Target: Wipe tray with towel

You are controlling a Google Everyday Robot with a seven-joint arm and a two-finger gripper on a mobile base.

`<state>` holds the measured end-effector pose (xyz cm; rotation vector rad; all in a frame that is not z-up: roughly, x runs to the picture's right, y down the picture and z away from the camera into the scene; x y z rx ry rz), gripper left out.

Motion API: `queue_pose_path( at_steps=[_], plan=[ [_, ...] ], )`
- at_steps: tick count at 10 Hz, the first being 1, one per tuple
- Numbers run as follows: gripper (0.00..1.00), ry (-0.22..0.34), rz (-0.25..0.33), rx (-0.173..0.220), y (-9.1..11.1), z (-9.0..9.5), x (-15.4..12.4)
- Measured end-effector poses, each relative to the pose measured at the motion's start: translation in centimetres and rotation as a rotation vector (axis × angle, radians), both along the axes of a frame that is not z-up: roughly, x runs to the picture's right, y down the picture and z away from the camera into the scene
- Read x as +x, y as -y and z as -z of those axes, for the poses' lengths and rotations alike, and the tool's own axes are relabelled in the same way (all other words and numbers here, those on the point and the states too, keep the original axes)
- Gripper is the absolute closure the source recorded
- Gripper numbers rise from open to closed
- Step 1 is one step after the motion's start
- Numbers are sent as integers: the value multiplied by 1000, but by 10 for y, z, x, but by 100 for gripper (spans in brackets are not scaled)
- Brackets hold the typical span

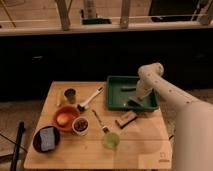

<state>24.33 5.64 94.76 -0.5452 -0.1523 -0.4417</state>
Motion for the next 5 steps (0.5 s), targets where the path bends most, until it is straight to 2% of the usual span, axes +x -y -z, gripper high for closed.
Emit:
queue_pose_path(
  at_steps=[2,5],
  plan=[
    [100,11,7,2,5,-7,-9],
    [100,73,45,-14,0,-10,-38]
  ],
)
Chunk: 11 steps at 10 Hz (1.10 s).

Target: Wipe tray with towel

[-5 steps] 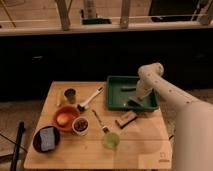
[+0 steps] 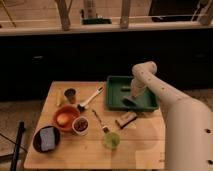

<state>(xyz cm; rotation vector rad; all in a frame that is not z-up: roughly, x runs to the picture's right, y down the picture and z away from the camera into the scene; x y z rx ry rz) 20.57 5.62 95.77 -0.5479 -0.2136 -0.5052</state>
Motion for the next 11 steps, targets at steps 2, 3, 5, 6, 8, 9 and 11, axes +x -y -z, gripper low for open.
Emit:
queue_pose_path(
  at_steps=[2,3,5,6,8,9,11],
  plan=[
    [100,57,36,-25,-17,8,-18],
    [100,74,45,-32,-23,12,-21],
    [100,88,59,-39,-38,25,-18],
    [100,80,55,-37,-42,31,-11],
    [100,55,39,-31,-41,36,7],
    [100,29,24,-25,-40,38,23],
    [100,-14,-1,-12,-31,36,42]
  ],
)
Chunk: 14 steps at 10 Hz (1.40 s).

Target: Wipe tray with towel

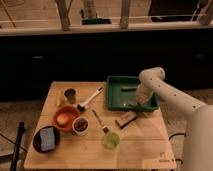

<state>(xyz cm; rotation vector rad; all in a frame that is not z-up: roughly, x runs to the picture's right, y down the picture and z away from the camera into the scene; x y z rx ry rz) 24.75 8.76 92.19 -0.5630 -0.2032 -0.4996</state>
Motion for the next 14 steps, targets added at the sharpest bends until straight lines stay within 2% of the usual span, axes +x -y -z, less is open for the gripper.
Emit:
queue_pose_path(
  at_steps=[2,4,6,9,11,14],
  plan=[
    [100,-43,-13,14,17,-11,13],
    [100,-43,-12,18,34,-25,0],
    [100,-41,3,15,40,-34,-10],
    [100,17,56,-9,32,-40,-46],
    [100,63,93,-24,17,-31,-60],
    [100,97,115,-28,-2,-11,-63]
  ],
)
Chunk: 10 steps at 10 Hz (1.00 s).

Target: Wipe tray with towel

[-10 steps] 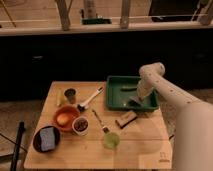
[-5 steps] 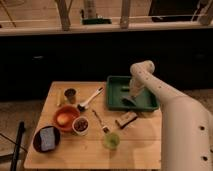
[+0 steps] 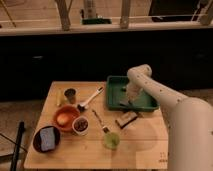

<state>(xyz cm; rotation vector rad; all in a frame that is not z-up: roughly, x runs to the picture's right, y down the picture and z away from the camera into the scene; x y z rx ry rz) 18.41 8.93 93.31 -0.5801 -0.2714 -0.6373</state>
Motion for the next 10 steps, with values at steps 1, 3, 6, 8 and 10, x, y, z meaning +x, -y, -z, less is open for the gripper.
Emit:
queue_pose_path(
  at_steps=[1,3,6,8,10],
  plan=[
    [100,-7,2,2,-6,7,7],
    [100,-42,-18,10,-7,11,29],
    [100,-112,-60,33,2,9,58],
    [100,-138,-77,55,19,-2,61],
    [100,-154,-83,66,34,-14,62]
  ],
)
